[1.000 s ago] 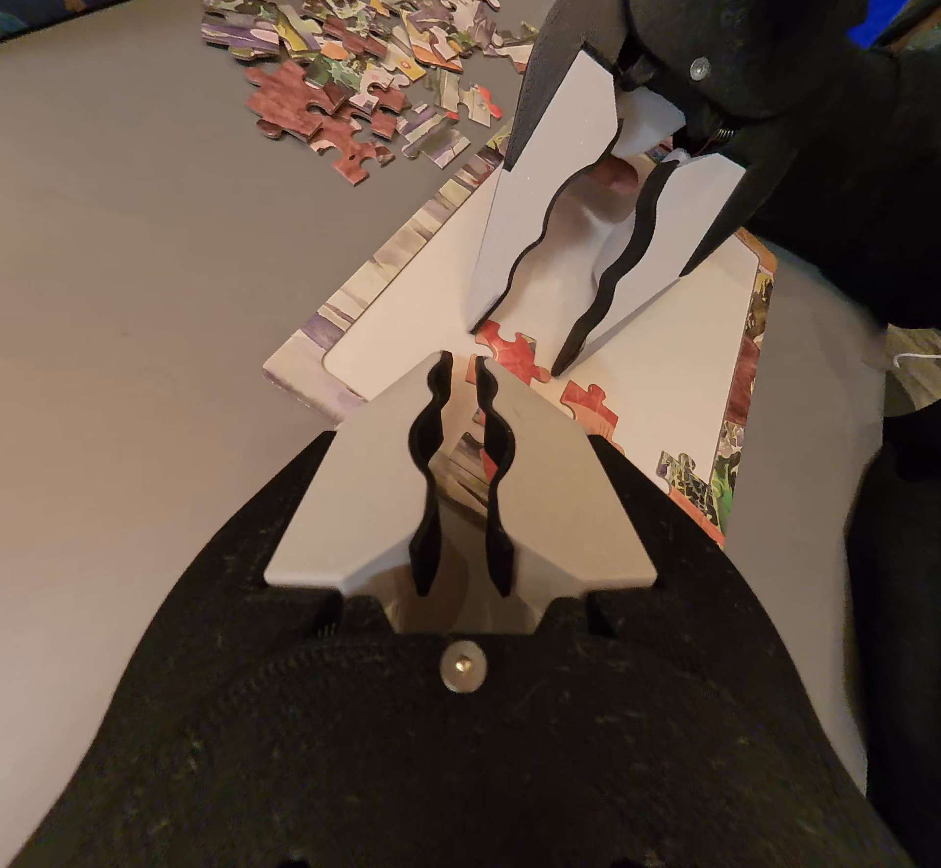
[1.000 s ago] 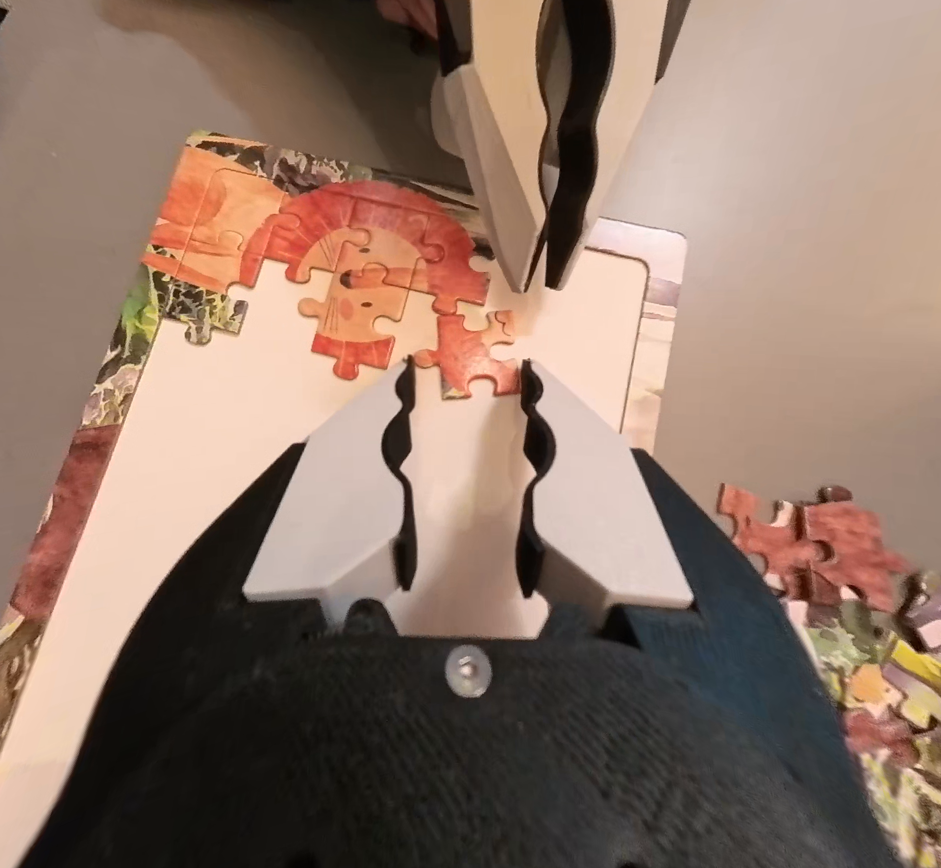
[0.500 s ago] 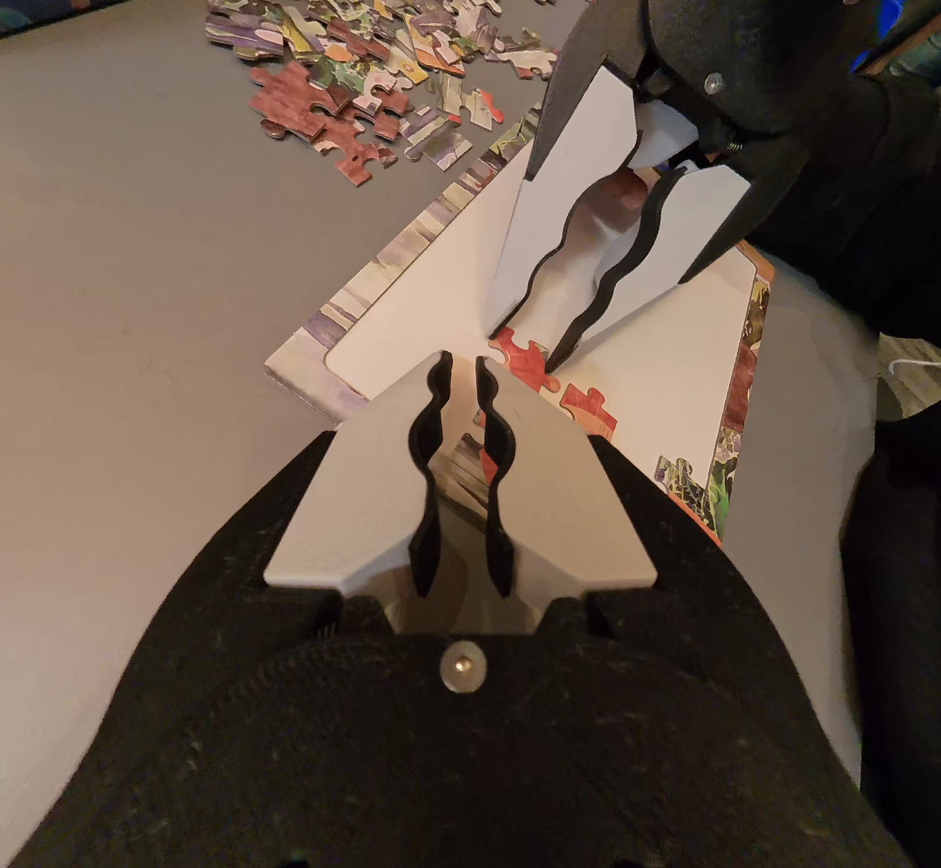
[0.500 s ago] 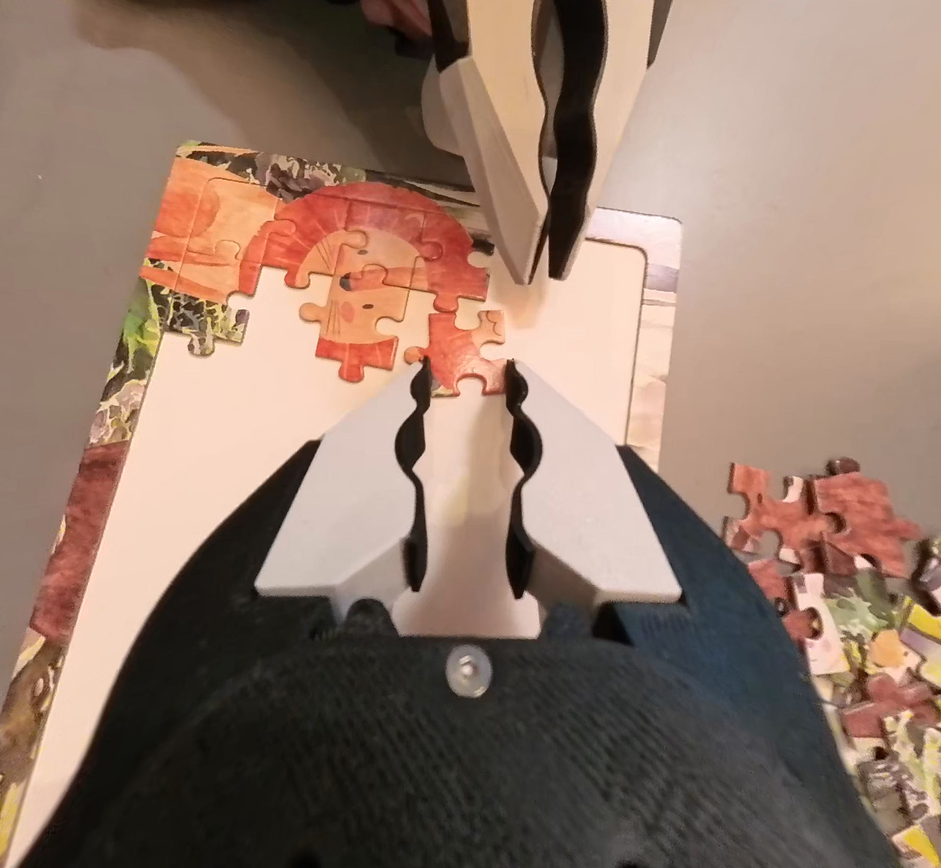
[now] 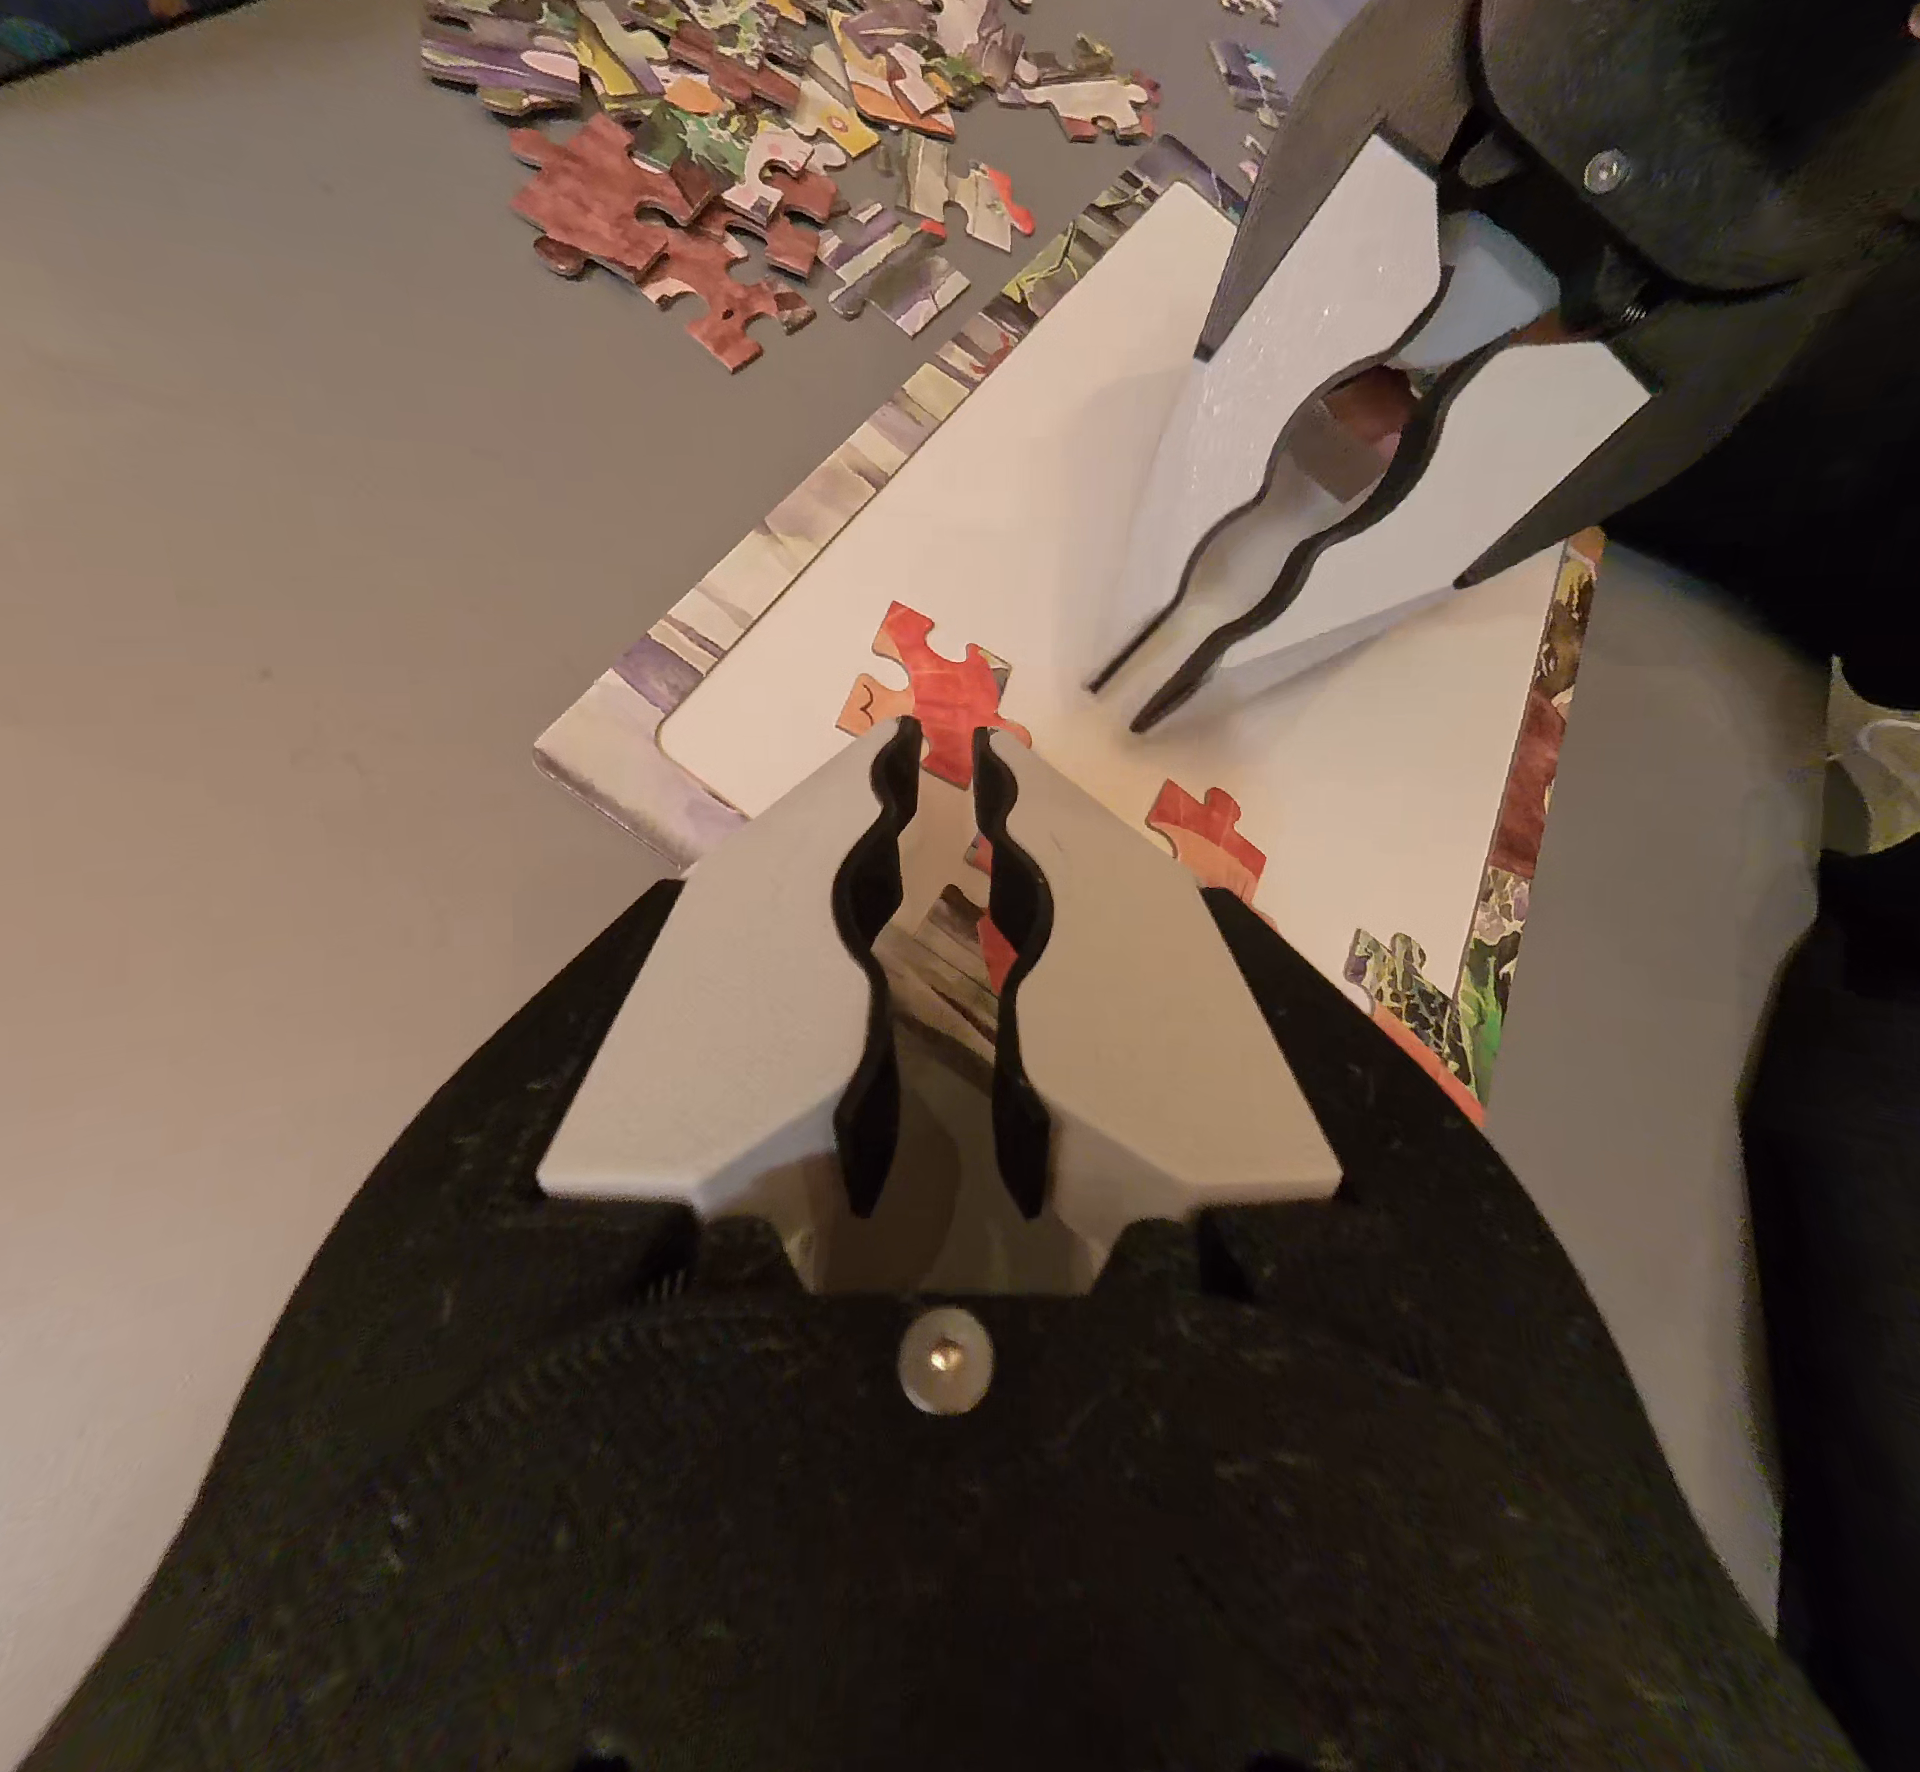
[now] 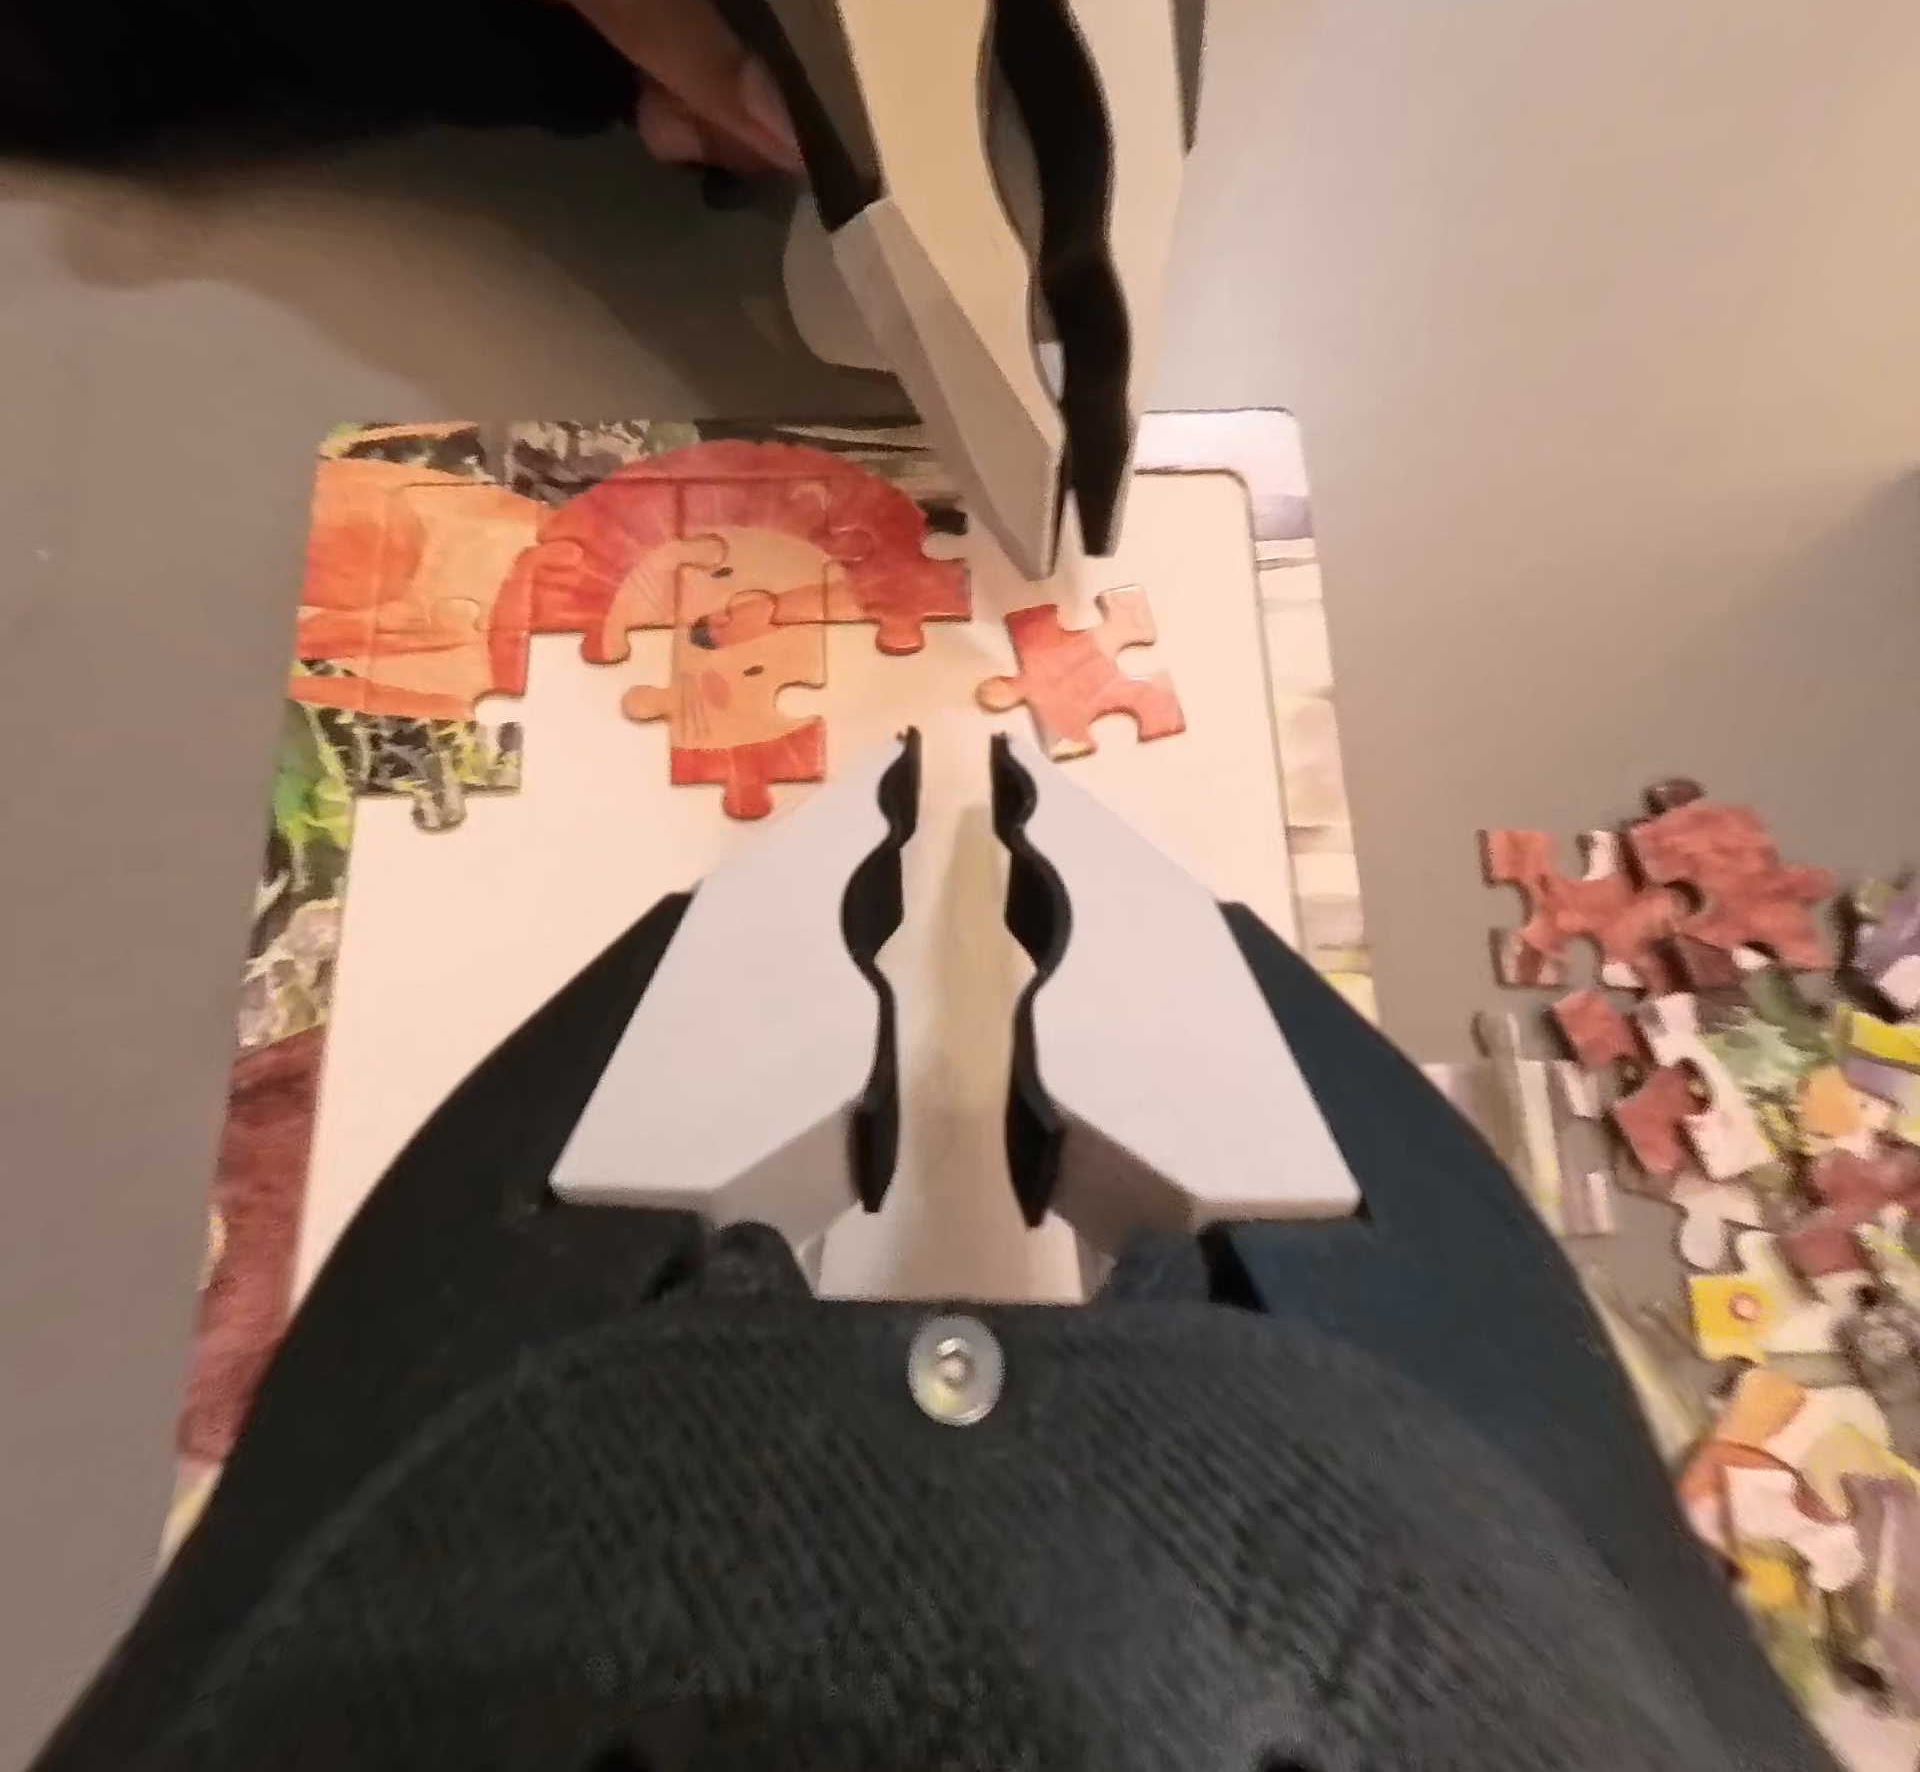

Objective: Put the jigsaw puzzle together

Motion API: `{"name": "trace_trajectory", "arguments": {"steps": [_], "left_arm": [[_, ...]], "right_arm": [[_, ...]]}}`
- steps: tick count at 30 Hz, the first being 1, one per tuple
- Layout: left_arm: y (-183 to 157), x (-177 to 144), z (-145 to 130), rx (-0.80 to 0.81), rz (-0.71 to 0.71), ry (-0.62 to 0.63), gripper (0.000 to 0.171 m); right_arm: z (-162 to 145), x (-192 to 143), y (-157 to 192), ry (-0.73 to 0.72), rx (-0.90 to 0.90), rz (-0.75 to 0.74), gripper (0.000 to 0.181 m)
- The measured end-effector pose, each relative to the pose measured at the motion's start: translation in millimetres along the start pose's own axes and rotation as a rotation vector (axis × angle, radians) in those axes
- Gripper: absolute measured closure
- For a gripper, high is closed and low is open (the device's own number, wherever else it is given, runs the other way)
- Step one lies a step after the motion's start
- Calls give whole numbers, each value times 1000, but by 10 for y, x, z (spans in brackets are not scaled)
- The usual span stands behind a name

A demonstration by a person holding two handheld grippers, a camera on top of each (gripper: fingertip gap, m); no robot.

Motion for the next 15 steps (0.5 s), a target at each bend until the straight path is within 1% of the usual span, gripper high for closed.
{"name": "trace_trajectory", "arguments": {"steps": [2,4,6,8,11,15], "left_arm": [[-2,-8,2,5,18,2,164],[-1,-18,4,8,29,0,164],[5,-20,3,4,33,1,164],[9,-14,0,2,29,-1,164],[7,2,-2,6,18,2,165],[-1,11,-1,10,22,10,165]], "right_arm": [[25,-6,-82,-26,-3,-38,149],[46,14,-194,-26,-8,-12,138],[50,64,-317,5,-29,34,125],[61,115,-413,21,-78,68,125],[79,152,-452,23,-169,129,127],[96,151,-444,39,-234,142,133]]}}
Point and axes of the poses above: each gripper's, where its closed fingertips meet, x out along the fingers, z out of its top, y = z × x across the jaws, the point moved 10 cm from there along -x, back along the fingers, and after that the axes turned 14 degrees about y, right-handed, at the moved point
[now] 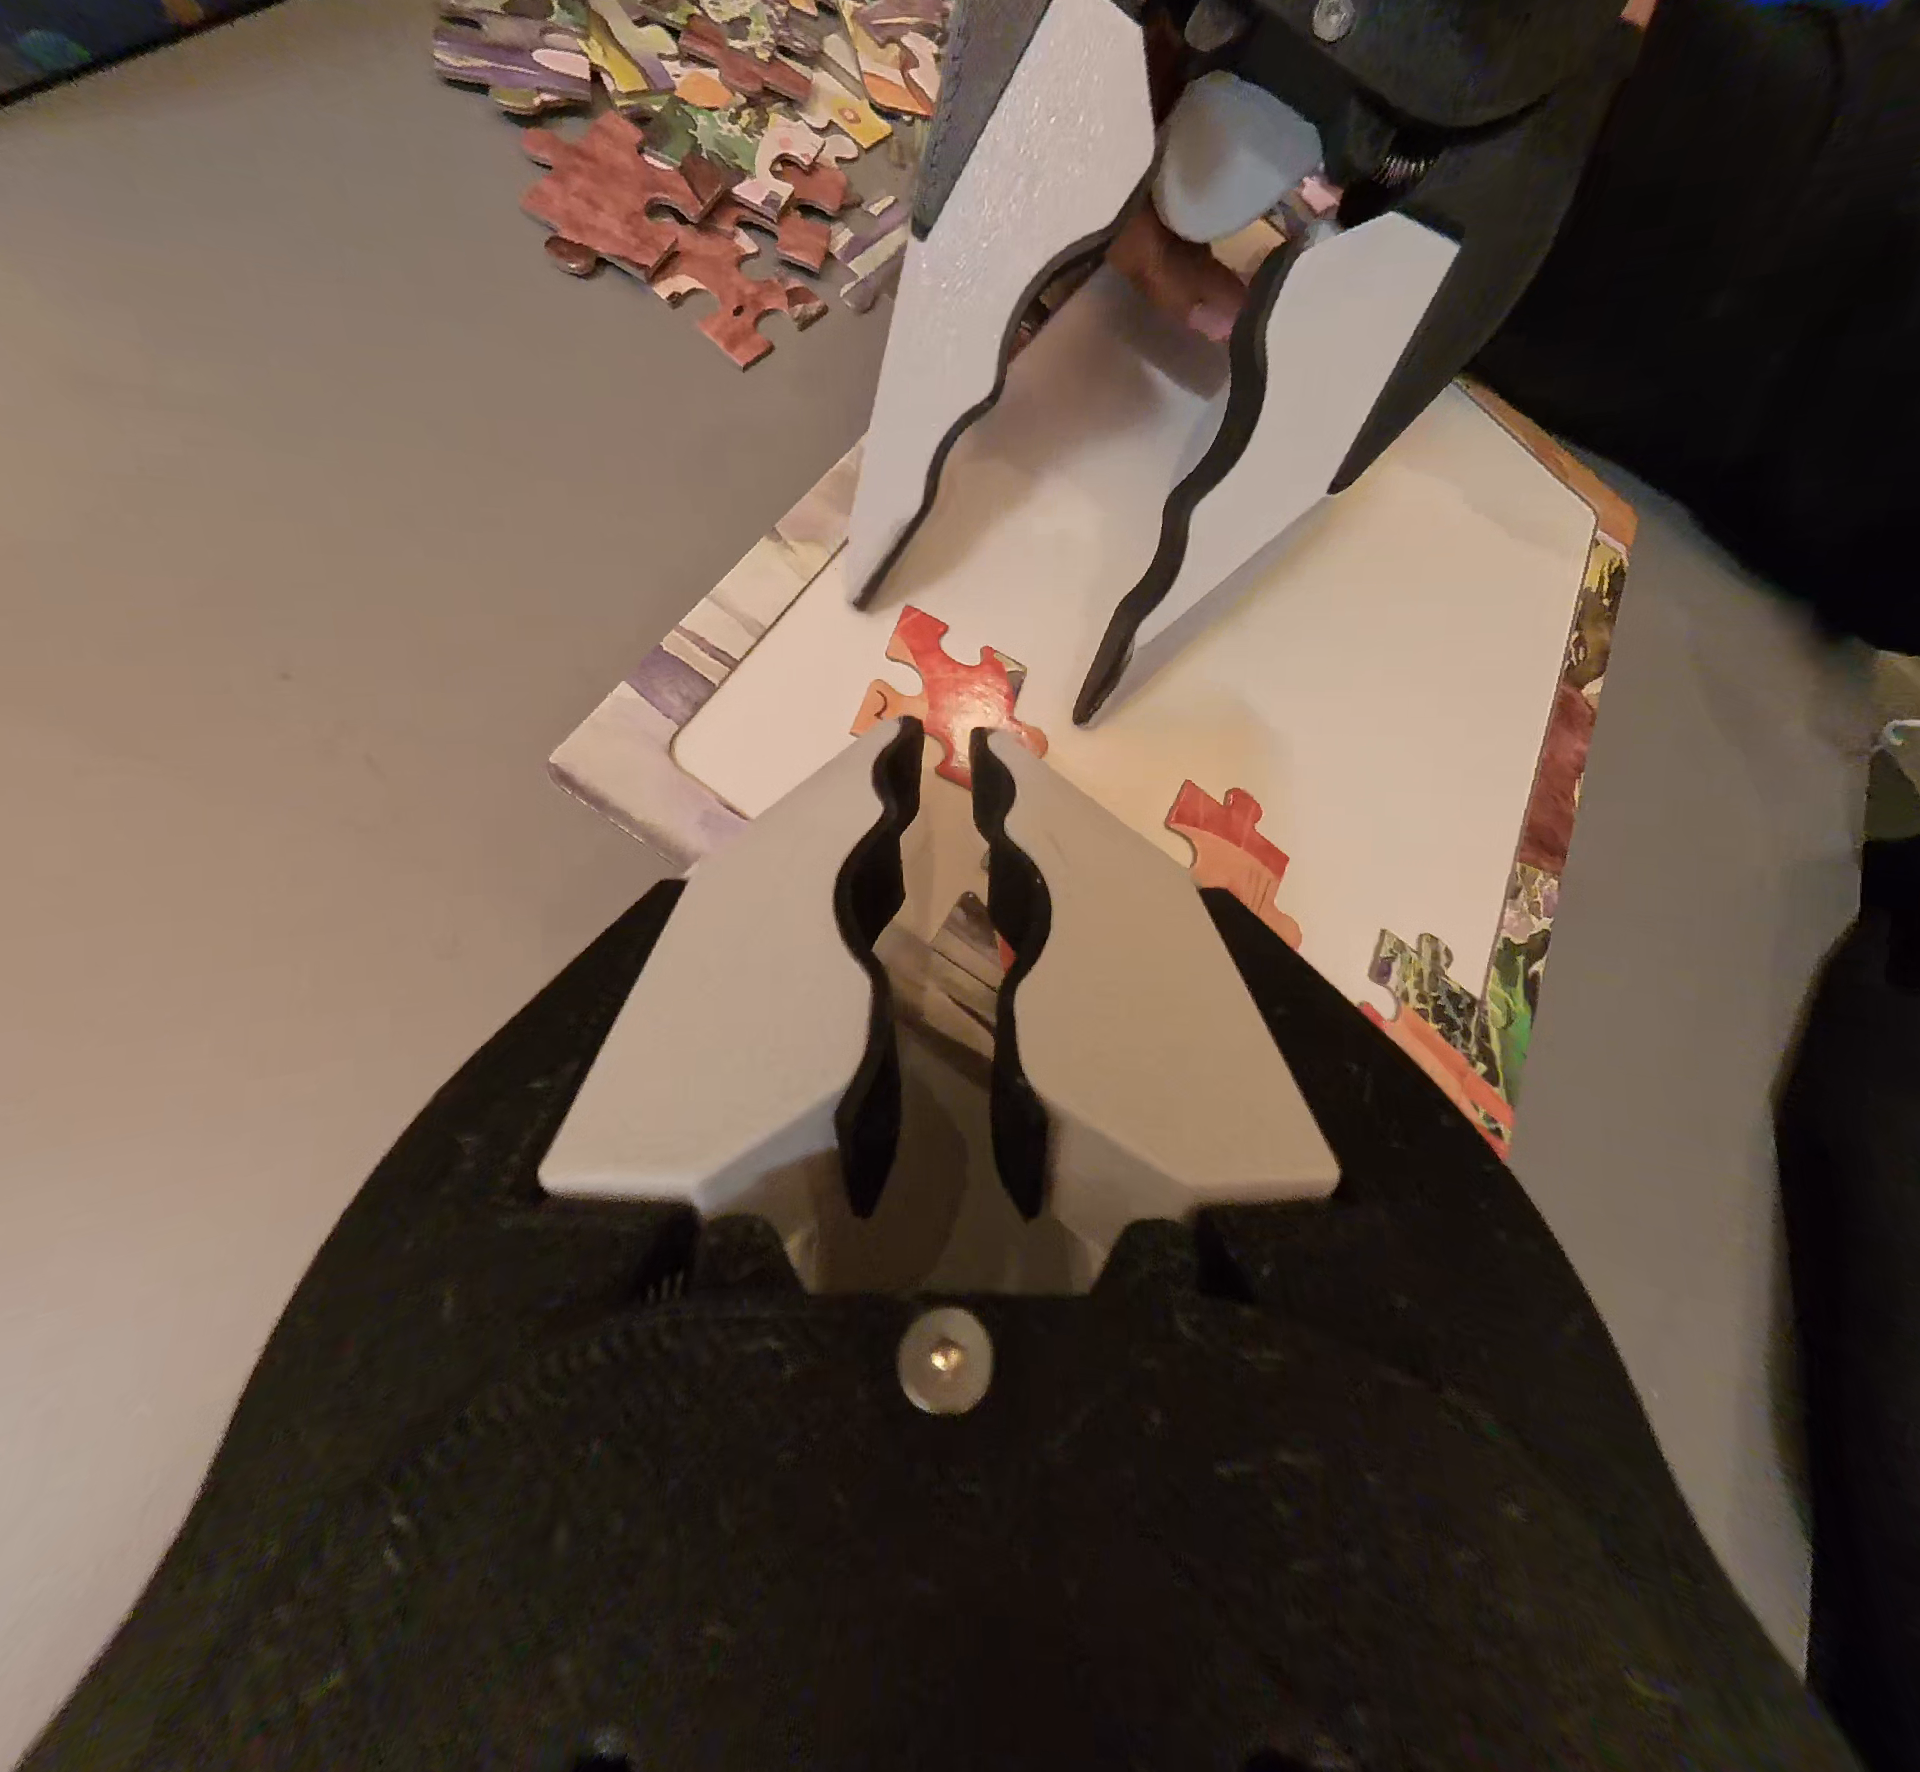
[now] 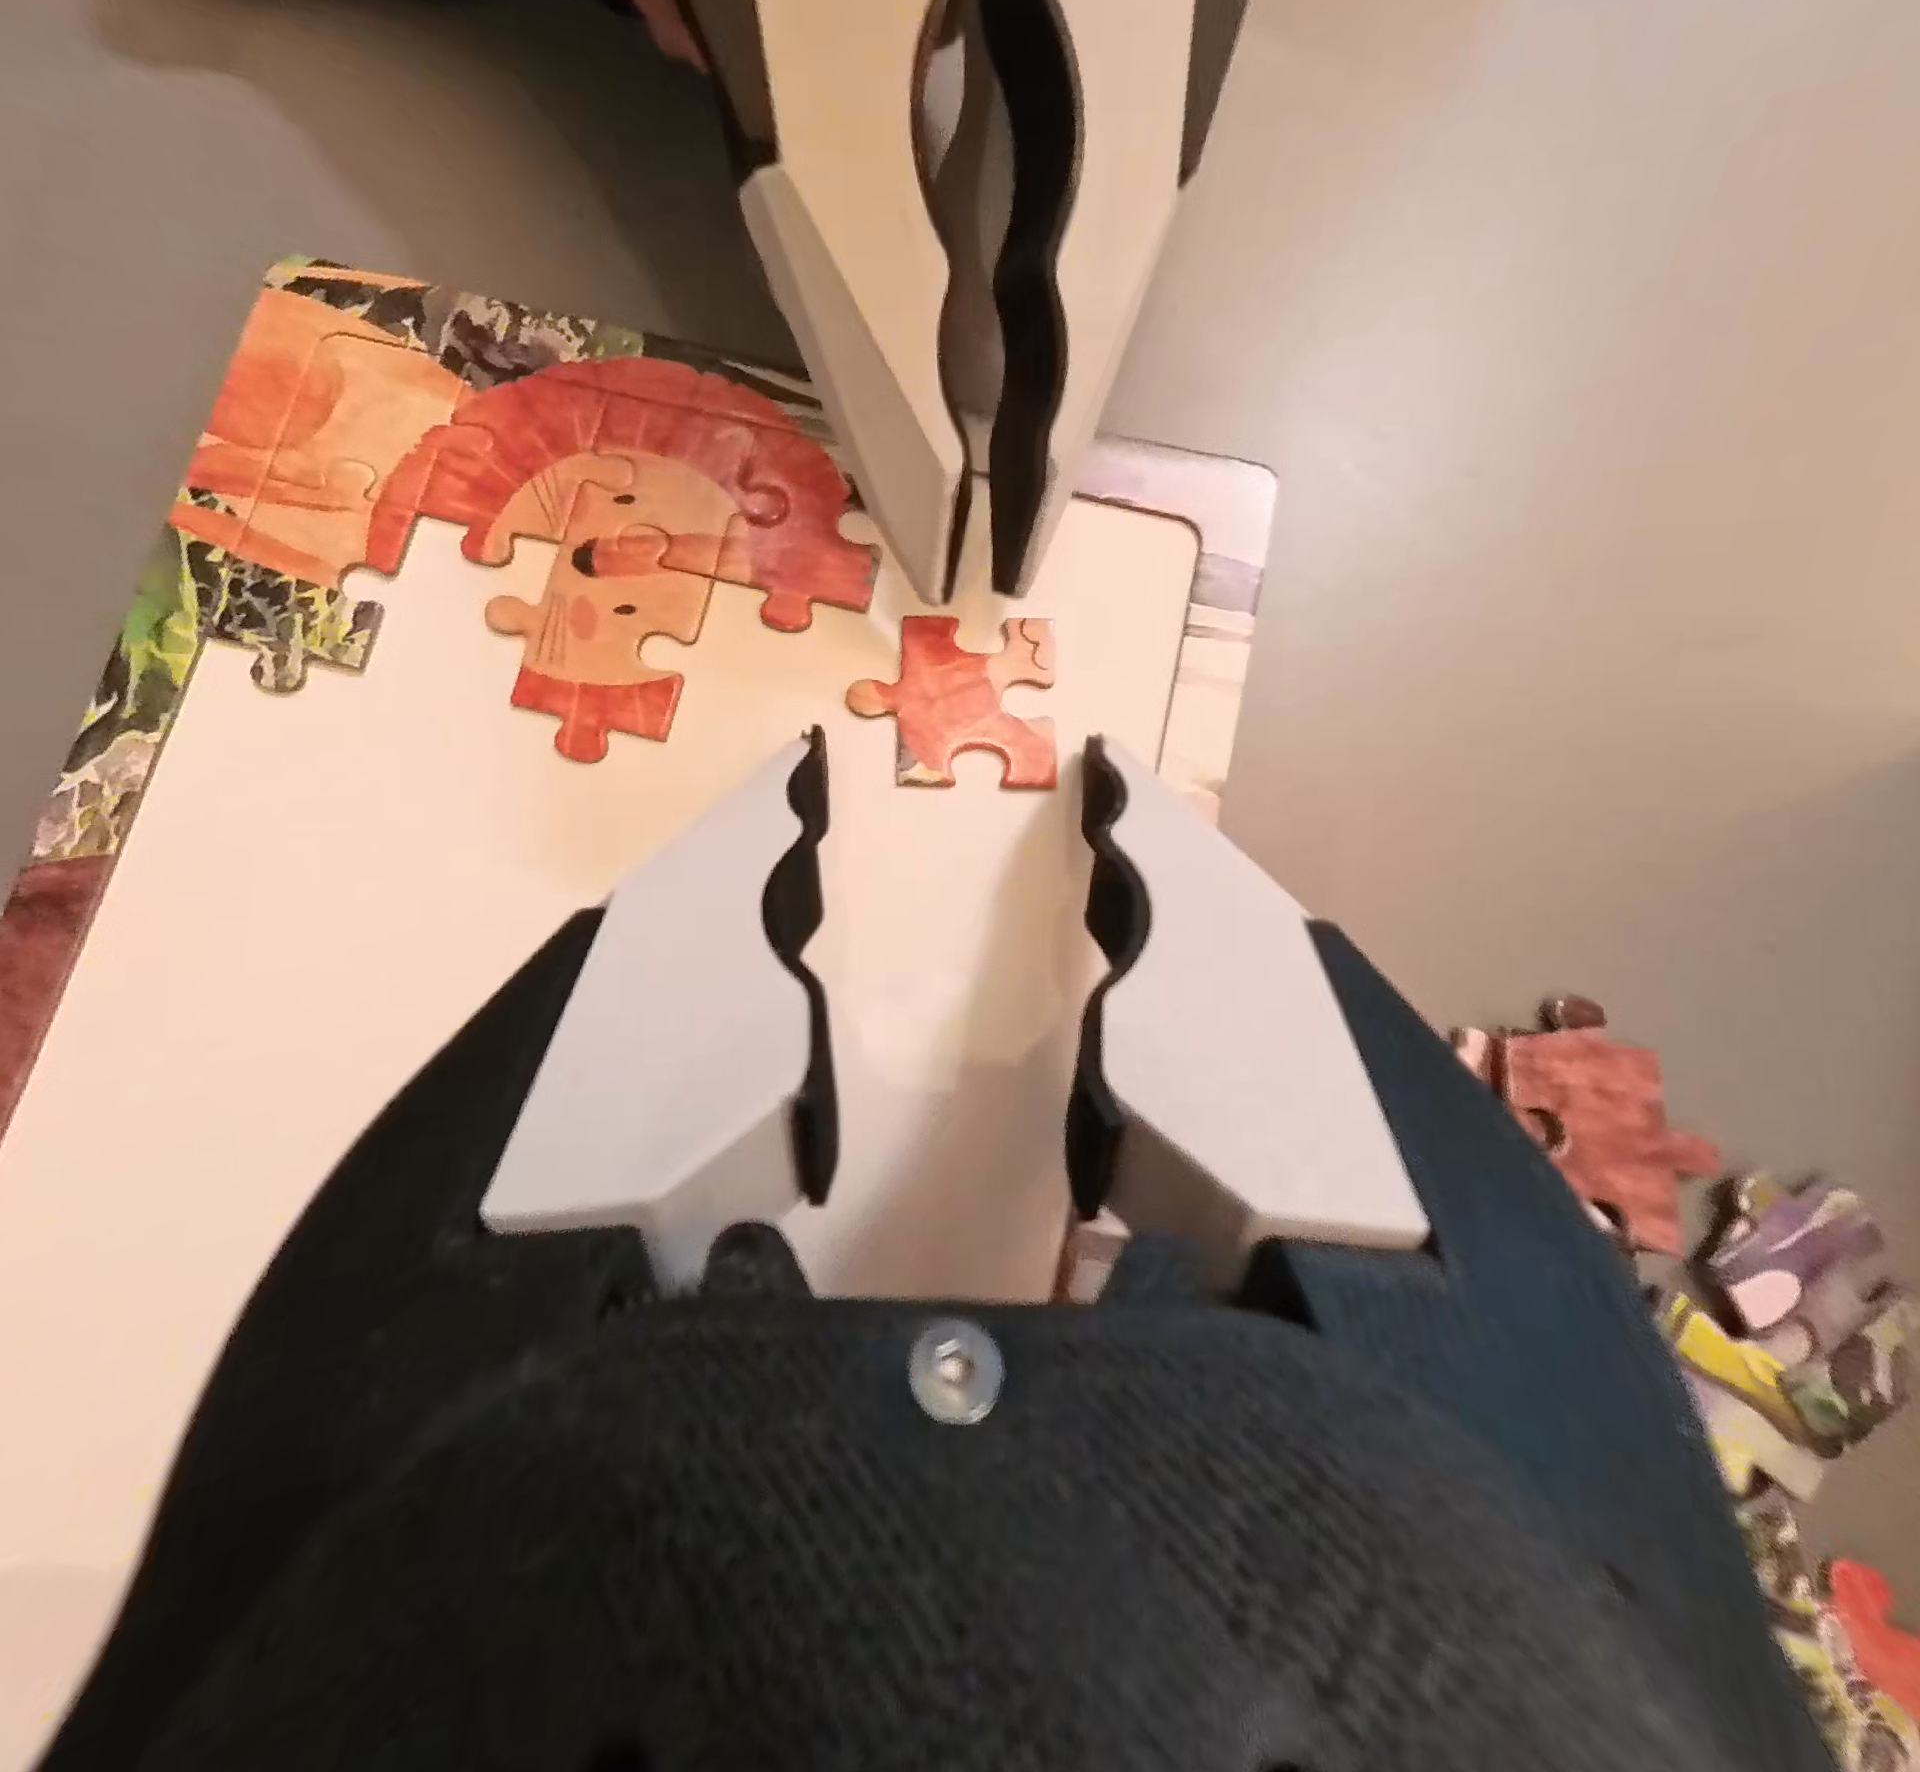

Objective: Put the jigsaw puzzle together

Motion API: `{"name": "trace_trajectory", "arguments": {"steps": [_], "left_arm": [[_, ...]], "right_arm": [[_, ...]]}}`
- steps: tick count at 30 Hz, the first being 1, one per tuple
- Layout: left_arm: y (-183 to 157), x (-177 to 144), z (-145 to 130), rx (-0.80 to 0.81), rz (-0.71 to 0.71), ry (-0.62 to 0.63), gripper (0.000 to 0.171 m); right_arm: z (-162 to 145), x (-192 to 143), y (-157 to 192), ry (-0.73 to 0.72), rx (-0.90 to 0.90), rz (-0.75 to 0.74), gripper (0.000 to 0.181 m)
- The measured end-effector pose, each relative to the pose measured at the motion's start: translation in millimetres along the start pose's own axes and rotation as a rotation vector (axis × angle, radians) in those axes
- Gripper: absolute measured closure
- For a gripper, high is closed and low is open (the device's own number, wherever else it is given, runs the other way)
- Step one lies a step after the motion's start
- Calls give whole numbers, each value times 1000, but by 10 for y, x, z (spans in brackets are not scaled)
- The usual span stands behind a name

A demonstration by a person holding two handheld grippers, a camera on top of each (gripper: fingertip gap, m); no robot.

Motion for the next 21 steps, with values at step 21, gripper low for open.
{"name": "trace_trajectory", "arguments": {"steps": [21], "left_arm": [[-51,-182,35,60,106,-73,169]], "right_arm": [[7,13,99,-75,132,-58,154]]}}
Point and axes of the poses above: each gripper's, where its closed fingertips meet, x out along the fingers, z out of its top, y = z × x across the jaws, the point moved 10 cm from there along -x, back along the fingers, and after that the axes turned 14 degrees about y, right-handed, at the moved point
